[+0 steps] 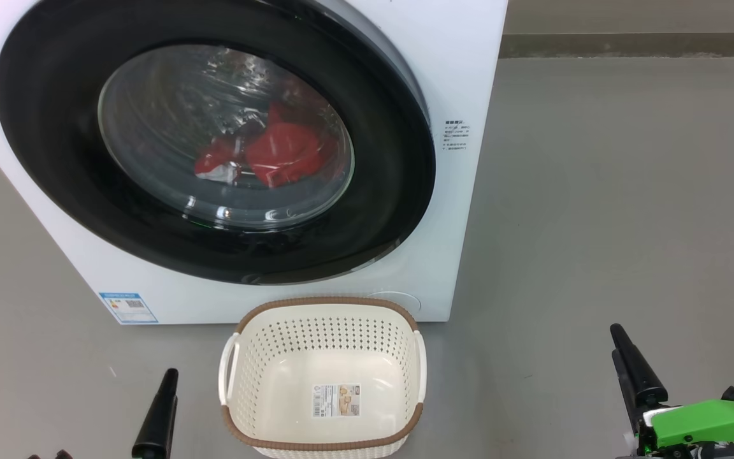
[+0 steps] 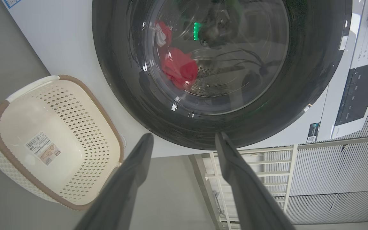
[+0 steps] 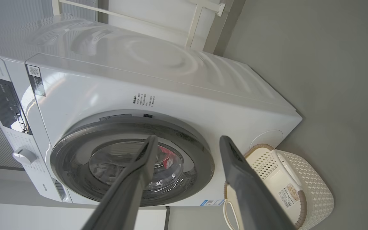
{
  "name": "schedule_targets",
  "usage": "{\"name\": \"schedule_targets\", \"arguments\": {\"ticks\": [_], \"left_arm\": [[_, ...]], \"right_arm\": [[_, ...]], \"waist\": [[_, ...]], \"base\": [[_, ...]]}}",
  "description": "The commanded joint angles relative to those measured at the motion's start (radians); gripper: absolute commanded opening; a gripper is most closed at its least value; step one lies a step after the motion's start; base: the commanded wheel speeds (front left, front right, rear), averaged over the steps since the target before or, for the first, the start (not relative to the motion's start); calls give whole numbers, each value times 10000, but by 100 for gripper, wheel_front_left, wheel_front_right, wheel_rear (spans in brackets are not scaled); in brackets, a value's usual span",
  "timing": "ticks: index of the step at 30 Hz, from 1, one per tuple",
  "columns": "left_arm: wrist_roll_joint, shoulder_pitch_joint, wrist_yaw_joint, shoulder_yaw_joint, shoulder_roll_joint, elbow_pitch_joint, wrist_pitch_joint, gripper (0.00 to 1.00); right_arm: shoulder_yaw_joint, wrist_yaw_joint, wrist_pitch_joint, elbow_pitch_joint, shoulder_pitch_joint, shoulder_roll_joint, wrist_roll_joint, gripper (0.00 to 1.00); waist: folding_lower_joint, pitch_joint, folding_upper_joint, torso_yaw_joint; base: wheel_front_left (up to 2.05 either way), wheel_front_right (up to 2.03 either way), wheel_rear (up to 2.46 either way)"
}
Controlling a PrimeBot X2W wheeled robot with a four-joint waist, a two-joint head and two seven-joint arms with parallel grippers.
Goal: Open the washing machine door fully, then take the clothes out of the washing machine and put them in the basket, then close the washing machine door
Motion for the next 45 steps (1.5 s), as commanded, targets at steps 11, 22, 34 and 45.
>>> {"name": "schedule_targets", "arguments": {"ticks": [11,22,34,45], "left_arm": [[1954,65,-17,-8,119,-646,-414,100],[3391,197,19,-144,136,-852,-711,100],[5037,360,74,-188,170,-1131,-1098,100],[6423,480,78,-254,203,-1316,-1424,100]], "right_arm": [[327,2,-387,-355,-94,-223,-1650,100],[564,3,-682,-497,-5,-283,-2907,100],[756,3,-1066,-599,158,-367,-4385,100],[921,4,-1389,-726,293,-396,-5537,100]], "waist": [[-2,-13,0,3],[-2,-10,0,16],[-2,-8,0,24],[-2,3,0,26]], "base": [[0,0,0],[0,0,0],[0,0,0],[0,0,0]]}}
